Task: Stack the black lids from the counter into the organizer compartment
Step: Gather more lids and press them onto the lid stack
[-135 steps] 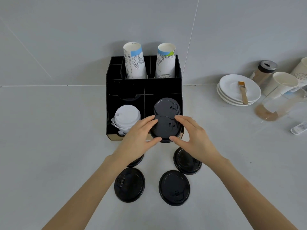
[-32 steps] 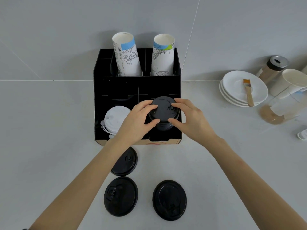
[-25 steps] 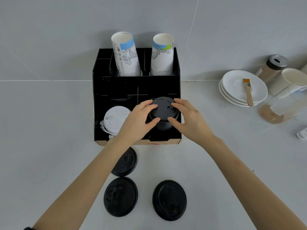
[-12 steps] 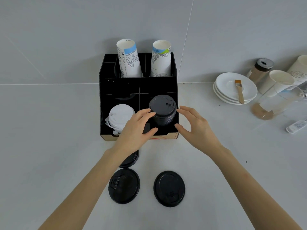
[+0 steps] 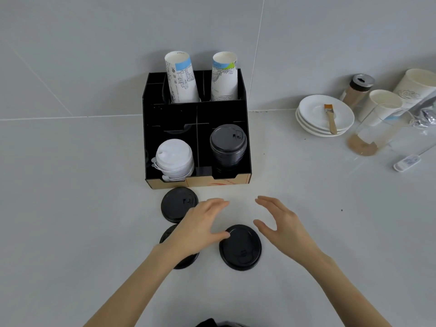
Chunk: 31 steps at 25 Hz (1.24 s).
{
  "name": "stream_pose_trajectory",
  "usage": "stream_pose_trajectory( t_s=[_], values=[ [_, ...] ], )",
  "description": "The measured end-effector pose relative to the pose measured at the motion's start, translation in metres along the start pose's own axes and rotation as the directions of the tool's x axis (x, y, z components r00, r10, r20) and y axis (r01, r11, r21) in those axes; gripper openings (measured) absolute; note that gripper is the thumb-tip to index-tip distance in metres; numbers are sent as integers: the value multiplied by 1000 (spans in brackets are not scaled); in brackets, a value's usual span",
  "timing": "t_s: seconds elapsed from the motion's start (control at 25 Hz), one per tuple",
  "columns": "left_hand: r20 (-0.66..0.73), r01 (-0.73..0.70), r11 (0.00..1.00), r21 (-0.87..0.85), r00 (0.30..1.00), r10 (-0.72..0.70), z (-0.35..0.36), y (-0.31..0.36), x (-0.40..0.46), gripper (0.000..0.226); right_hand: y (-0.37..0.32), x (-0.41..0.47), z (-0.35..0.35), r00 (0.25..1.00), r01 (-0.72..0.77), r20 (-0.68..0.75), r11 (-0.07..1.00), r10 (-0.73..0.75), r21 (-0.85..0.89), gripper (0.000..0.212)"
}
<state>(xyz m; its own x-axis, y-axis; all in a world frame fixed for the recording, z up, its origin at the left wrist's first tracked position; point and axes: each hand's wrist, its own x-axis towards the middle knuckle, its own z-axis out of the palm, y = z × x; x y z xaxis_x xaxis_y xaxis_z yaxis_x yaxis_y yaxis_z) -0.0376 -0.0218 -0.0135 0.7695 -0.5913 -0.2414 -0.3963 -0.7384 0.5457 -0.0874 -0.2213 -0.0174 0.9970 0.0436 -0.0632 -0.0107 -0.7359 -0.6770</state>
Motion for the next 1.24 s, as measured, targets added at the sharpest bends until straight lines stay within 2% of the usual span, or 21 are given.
stream_pose_trajectory(
  t_s=[0.2, 0.36, 0.6, 0.88, 1.12, 1.24],
  values=[
    [173, -19, 997, 74, 985, 6, 13, -2, -7, 74, 12, -28, 12, 994, -82, 72, 997, 81, 8, 50],
    [204, -46, 996, 77, 979, 29, 25, -1, -11, 71, 13, -41, 21, 990, -80, 116, 997, 80, -3, 57],
    [140, -34, 999, 35, 990, 28, 37, -1, -16, 63, 14, -42, 30, 995, -44, 95, 999, 43, 12, 53],
    [58, 43, 997, 59, 997, -47, 45, 2, -19, 68, 17, -30, 30, 996, -52, 69, 998, 49, 39, 44],
    [-43, 123, 988, 94, 992, -120, 55, 13, -13, 68, 13, -29, 41, 997, -66, 48, 997, 65, 32, 61],
    [-77, 149, 985, 91, 987, -142, 57, 16, -9, 68, 12, -29, 42, 998, -61, 27, 997, 60, 37, 62]
  ],
)
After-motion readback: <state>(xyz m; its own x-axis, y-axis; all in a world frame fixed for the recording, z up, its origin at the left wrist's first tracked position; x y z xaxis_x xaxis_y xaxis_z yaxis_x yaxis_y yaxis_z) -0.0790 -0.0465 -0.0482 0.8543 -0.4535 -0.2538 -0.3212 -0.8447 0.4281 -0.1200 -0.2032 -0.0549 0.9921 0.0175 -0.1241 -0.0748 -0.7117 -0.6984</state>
